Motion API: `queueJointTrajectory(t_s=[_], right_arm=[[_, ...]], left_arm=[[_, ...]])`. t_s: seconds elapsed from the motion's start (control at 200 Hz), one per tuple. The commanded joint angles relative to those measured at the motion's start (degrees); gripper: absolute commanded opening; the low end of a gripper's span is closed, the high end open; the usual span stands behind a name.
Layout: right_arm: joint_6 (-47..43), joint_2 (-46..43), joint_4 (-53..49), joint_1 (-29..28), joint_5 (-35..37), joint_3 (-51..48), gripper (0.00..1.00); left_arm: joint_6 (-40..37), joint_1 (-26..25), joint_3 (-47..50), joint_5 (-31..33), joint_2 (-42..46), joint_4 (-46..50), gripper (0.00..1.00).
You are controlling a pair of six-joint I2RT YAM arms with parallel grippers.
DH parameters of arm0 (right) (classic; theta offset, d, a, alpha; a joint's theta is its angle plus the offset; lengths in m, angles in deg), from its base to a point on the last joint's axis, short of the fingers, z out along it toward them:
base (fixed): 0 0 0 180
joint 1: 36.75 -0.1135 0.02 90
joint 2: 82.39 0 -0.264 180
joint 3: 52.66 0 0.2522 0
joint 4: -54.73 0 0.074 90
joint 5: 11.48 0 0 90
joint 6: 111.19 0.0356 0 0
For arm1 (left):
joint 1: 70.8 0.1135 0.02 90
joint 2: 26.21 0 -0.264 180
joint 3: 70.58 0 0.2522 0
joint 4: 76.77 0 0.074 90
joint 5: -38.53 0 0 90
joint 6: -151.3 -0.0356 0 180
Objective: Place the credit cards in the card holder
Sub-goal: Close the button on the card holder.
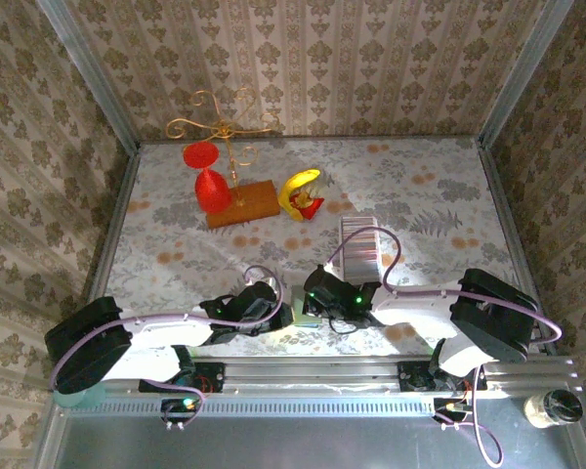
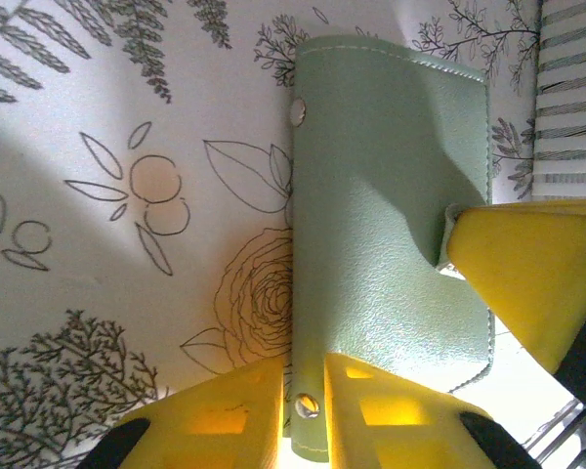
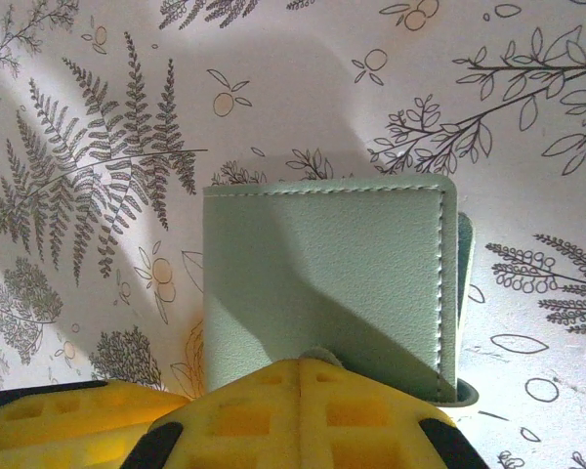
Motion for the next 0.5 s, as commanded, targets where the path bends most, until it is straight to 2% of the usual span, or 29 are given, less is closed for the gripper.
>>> queueJointTrajectory(t_s=[0.0, 0.175, 0.335, 0.495], right_arm=[[0.49, 3.87, -10.46, 1.43, 1.35, -5.34, 0.0], [-0.07, 3.64, -9.37, 2.24, 0.35, -6.7, 0.0], [-0.08, 3.28, -5.27, 2.7, -1.71, -8.46, 0.0], [0.31, 3.33, -4.25, 3.32, -2.93, -9.37, 0.0]], left_arm=[[-2.09, 0.12, -1.78, 1.64, 2.96, 6.16, 0.18], [-6.4, 0.2, -6.37, 6.61, 8.32, 16.99, 0.14], [-6.53, 1.1, -8.19, 3.32, 6.8, 12.93, 0.13], [-4.46, 3.72, -8.5, -1.19, 0.68, 5.27, 0.05]])
